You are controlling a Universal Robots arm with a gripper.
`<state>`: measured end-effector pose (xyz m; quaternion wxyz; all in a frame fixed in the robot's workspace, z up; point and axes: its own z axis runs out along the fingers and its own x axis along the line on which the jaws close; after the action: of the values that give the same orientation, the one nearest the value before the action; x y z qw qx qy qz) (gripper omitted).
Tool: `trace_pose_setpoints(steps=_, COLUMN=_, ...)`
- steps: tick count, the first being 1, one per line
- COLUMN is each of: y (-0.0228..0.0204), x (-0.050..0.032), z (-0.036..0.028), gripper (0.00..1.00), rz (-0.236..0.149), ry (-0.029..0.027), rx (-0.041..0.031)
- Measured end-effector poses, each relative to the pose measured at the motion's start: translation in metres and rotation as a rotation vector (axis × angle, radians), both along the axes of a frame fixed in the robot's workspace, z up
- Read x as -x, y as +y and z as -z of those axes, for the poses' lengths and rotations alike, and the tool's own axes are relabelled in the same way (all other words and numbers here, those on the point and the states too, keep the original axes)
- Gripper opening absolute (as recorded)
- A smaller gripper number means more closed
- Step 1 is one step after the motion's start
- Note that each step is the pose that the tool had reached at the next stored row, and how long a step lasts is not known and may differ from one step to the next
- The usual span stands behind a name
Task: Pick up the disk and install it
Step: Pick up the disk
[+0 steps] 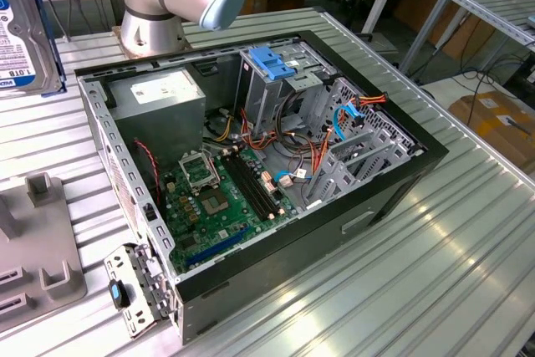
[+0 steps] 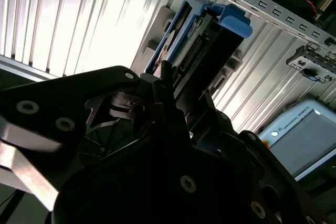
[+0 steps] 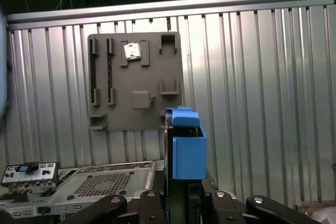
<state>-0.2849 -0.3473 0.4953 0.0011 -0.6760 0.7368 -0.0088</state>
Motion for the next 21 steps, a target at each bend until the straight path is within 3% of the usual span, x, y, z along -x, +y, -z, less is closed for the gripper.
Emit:
trace_pose_setpoints(steps=12, y=0.0000, x=-0.0297, z=0.0000, gripper=0.35, rz=0.000, ry=0.0000, rx=0.0000)
trace_pose_setpoints(steps=13, y=0.0000, x=-0.0359, z=0.0000, gripper=0.35, rz=0.000, ry=0.0001, rx=0.0000)
trace_pose_setpoints(steps=17, y=0.0000, x=-0.0463, z=0.0000, gripper=0.35, rz=0.000, ry=0.0000, rx=0.0000)
trace_pose_setpoints(steps=21, y=0.0000, x=-0.0621, z=0.0000, gripper=0.35, rz=0.000, ry=0.0000, rx=0.0000)
